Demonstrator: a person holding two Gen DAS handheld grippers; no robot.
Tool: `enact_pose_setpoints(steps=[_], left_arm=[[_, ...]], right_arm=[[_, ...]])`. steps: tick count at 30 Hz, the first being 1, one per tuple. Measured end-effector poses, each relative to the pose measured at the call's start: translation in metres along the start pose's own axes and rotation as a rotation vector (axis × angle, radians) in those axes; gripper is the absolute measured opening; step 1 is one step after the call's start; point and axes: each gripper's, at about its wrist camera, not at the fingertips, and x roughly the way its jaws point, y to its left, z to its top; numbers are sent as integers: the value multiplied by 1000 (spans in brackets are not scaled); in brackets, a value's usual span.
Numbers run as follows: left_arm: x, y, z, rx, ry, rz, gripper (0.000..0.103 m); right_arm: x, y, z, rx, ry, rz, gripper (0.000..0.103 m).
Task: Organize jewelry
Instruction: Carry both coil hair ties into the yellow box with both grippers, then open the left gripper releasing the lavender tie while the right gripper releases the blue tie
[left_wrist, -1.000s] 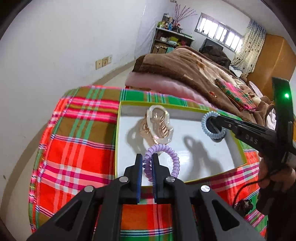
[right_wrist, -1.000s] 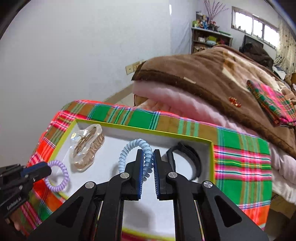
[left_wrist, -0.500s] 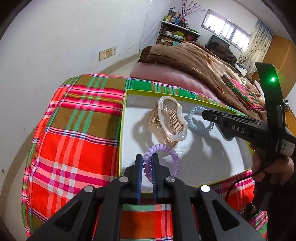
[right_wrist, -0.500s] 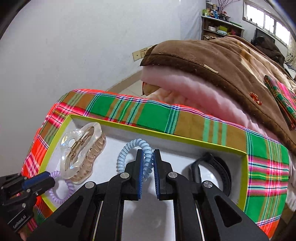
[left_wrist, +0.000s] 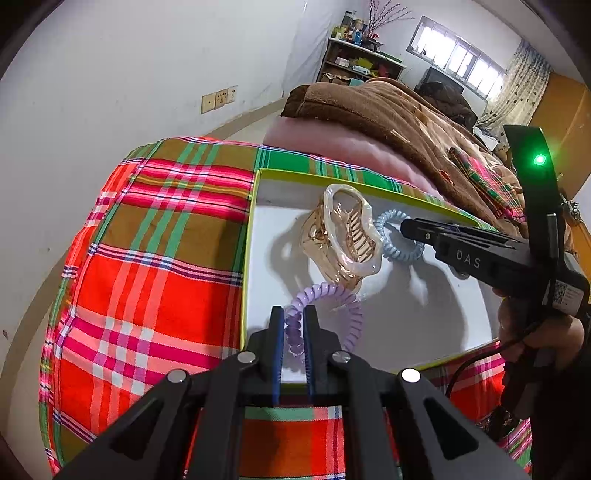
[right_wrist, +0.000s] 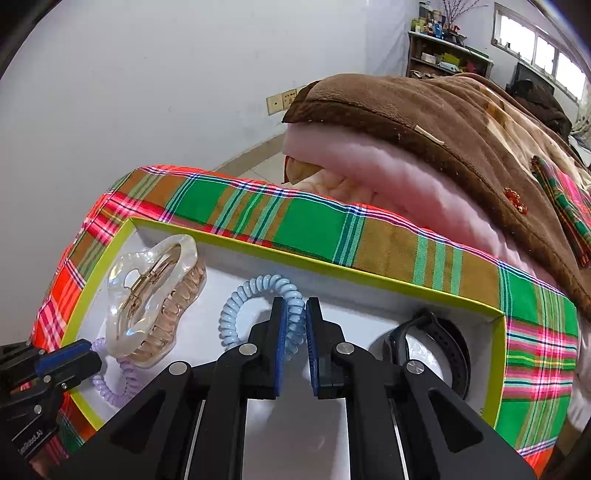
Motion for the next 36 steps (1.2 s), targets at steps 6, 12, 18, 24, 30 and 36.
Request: enact_pose_setpoints(steps=[6, 12, 18, 24, 30, 36], left_arm=[[2, 0, 2, 0, 1, 1, 13], [4, -3, 1, 9, 8, 2, 19], [1, -5, 0, 11, 4, 5, 22], [-8, -8, -1, 20, -15, 2, 36], [-25, -11, -2, 24, -44, -6, 39], [-44, -18, -8, 41, -66, -30, 43]], right_arm=[[3, -1, 0, 3, 8, -8, 13], [2, -1, 0, -5, 6, -19, 14], [-3, 2, 0, -12, -13, -25, 18], [-15, 4, 0, -10, -39, -23, 25], [-35, 5, -4, -2, -72, -19, 26], [-64, 9, -15, -9, -118, -8, 31]])
